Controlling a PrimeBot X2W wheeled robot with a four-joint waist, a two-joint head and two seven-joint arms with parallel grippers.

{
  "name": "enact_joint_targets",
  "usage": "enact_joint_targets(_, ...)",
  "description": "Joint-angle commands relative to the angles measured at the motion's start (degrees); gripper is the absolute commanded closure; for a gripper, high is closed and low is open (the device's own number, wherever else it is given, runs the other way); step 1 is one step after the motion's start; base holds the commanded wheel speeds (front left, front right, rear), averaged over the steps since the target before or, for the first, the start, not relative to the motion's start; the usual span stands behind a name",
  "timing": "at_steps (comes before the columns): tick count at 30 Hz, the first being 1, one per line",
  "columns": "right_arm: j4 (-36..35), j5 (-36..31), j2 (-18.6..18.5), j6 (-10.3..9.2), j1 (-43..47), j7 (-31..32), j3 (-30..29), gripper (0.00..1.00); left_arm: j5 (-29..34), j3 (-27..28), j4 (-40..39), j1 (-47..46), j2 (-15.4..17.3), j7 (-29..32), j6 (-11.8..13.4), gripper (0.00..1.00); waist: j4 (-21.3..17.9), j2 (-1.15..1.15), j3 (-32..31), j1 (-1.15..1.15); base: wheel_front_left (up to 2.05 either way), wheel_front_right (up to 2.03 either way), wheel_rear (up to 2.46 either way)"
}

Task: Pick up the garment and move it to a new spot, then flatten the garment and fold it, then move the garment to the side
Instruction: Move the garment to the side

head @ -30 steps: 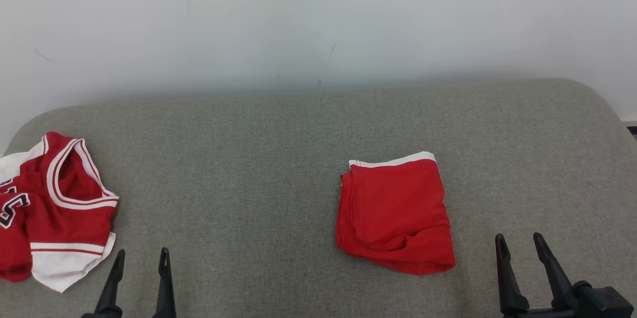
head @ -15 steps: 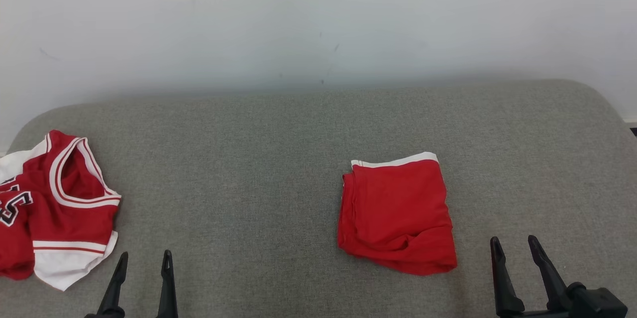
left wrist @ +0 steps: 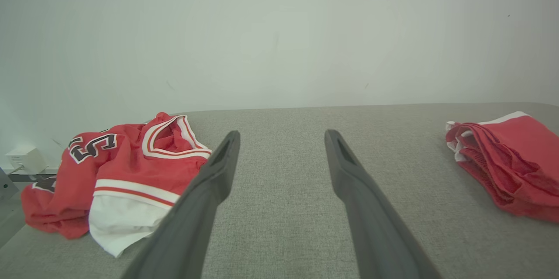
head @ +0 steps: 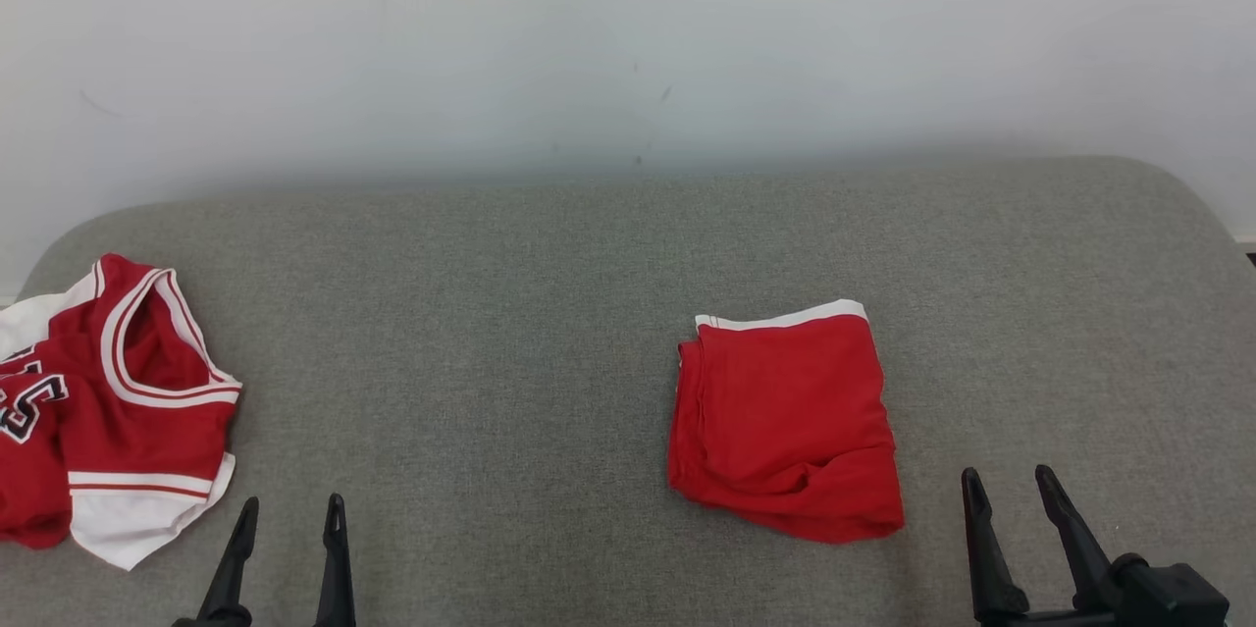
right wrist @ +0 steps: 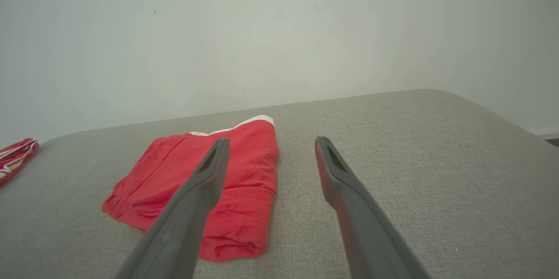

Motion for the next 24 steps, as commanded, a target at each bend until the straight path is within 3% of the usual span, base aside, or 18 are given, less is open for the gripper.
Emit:
enact_joint_targets(1,0.55,0.41,-0.57,-0.14,-1.54,0.0,0.17,0.0,-0.5,-0.26,0.18,-0.13,-0.04,-0.19,0.13,0.0,0.18,0.0,0.06,0.0,0.0,0.0,0.0)
enact_joint_targets(12,6.04,0.18,-3.72,-0.14,-13.05,5.31,0.95,0.0,-0.65,-2.01,0.13,-1.74,-0.42,-0.19,0.31,0.0,2.47,0.0,1.88,0.0,0.0,0.0,0.0)
enact_joint_targets(24,21.97,1.93,-6.16,-0.14,-26.27,10.52,2.28,0.0,-1.1,-3.84,0.9,-5.68,-0.73,-0.19,0.19,0.0,5.91,0.0,7.05,0.0,0.0,0.0,0.0)
